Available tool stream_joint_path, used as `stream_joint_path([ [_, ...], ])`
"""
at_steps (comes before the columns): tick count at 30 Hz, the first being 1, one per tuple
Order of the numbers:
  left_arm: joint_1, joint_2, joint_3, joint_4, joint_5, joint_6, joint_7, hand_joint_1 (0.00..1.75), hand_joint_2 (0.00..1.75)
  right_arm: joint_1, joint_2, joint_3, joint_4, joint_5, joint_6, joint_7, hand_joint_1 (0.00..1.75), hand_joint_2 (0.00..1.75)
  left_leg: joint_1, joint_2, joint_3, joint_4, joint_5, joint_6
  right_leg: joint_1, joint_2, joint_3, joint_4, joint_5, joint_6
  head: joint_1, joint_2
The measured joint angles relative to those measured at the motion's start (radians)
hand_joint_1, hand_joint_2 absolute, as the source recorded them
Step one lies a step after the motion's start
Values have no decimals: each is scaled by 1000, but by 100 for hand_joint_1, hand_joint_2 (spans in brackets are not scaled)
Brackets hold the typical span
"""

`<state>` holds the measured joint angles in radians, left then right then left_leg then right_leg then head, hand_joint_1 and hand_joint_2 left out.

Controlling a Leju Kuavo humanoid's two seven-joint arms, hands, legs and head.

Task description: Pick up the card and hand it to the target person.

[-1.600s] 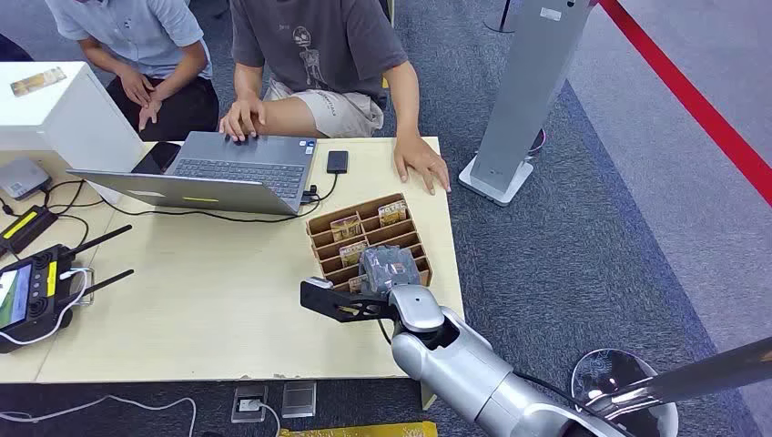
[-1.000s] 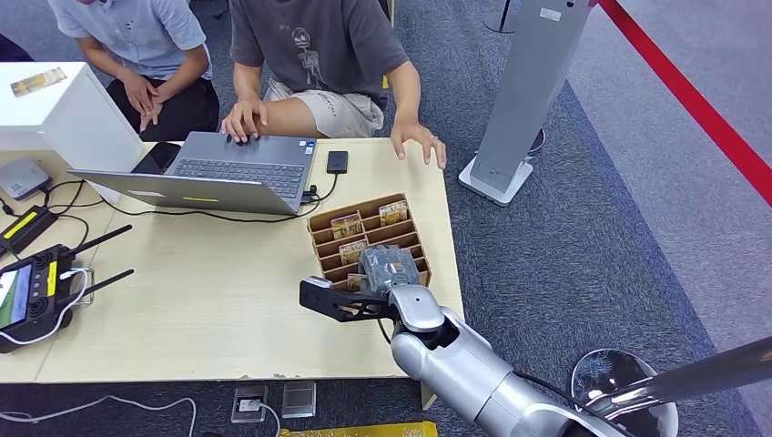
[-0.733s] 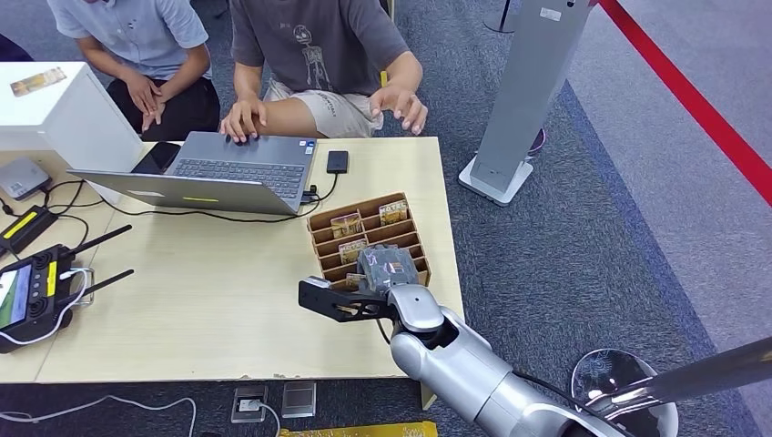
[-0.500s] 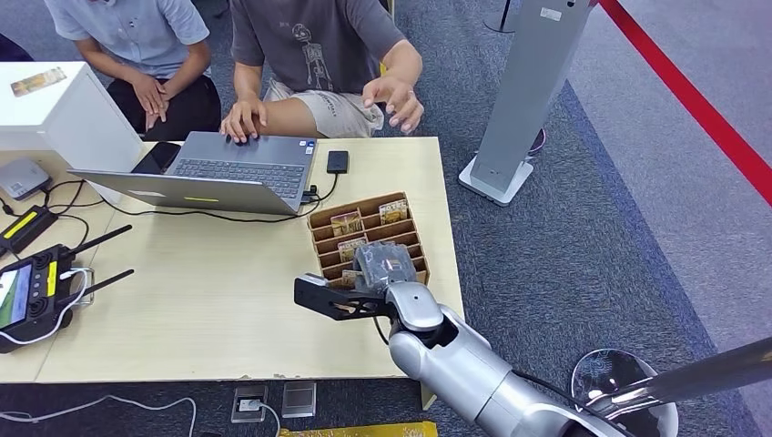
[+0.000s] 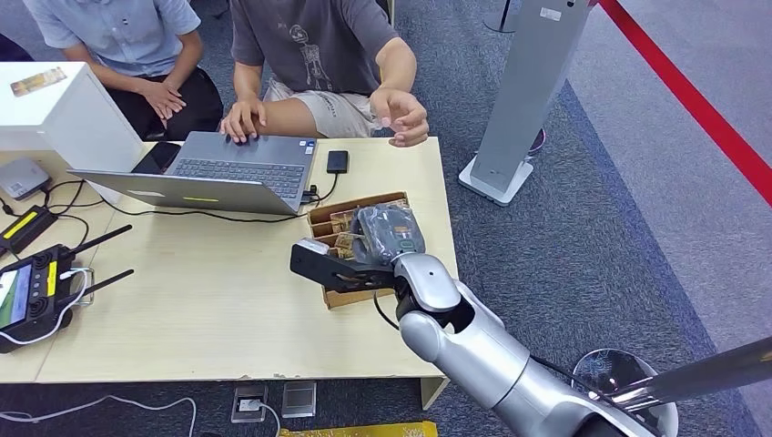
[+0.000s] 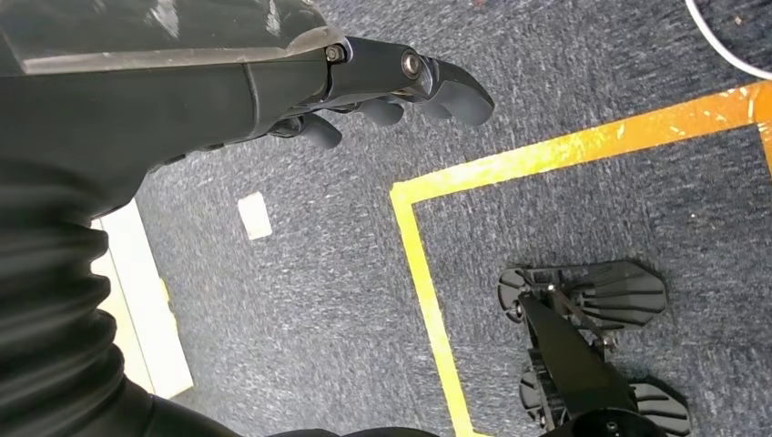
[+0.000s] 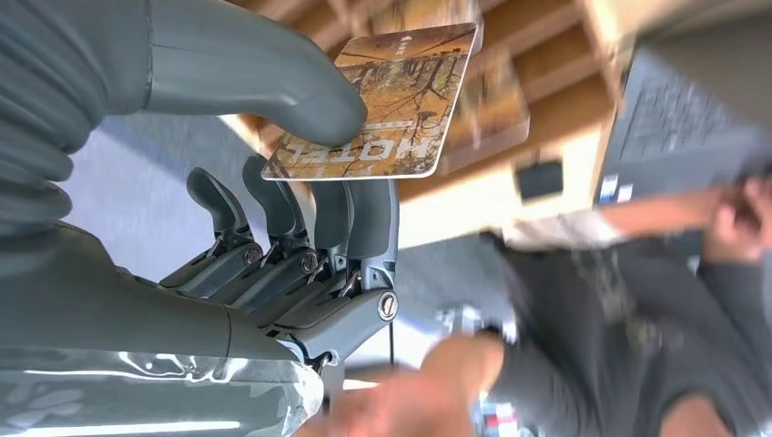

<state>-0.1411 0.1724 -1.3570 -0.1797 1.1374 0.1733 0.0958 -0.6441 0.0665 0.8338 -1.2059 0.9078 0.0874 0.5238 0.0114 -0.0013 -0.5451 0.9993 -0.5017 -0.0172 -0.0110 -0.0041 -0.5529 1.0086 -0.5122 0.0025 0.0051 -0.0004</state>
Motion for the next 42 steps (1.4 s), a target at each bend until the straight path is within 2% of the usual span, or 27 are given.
stream_joint_path([
  [5,-21,0,-2,0,-26,-11,6,0,175,-114,-5,-5,75,60,-41,-69,148,175,0,0,0,0,0,0,0,0,0,0,0,0,0,0],
  [12,-47,0,-11,0,-35,-19,6,0,175,-314,5,-11,342,111,-161,-241,148,175,0,-1,-1,0,1,0,0,-1,0,1,1,0,1,0],
  [17,-48,0,-18,0,-35,-18,0,0,175,-397,5,-18,478,128,-216,-284,148,175,0,0,-2,0,1,0,0,-1,-1,0,1,0,1,0],
  [23,-47,0,-26,0,-35,-18,1,0,175,-446,5,-19,590,168,-229,-287,148,175,0,0,-1,0,1,0,0,-1,-1,0,1,0,0,0],
  [27,-48,0,-27,0,-38,-26,-1,0,175,-451,5,-19,627,186,-234,-287,0,175,0,0,-1,0,1,0,0,-1,-1,0,1,0,0,0],
  [31,-49,0,-27,0,-42,-49,-14,0,175,-451,5,-19,653,188,-235,-287,0,175,0,0,-1,0,1,0,0,0,-1,0,1,0,0,0],
  [42,-55,-2,-44,0,-44,-33,0,0,175,-450,3,-19,675,188,-240,-282,0,175,0,0,-1,0,1,0,0,0,-1,0,1,0,0,0],
])
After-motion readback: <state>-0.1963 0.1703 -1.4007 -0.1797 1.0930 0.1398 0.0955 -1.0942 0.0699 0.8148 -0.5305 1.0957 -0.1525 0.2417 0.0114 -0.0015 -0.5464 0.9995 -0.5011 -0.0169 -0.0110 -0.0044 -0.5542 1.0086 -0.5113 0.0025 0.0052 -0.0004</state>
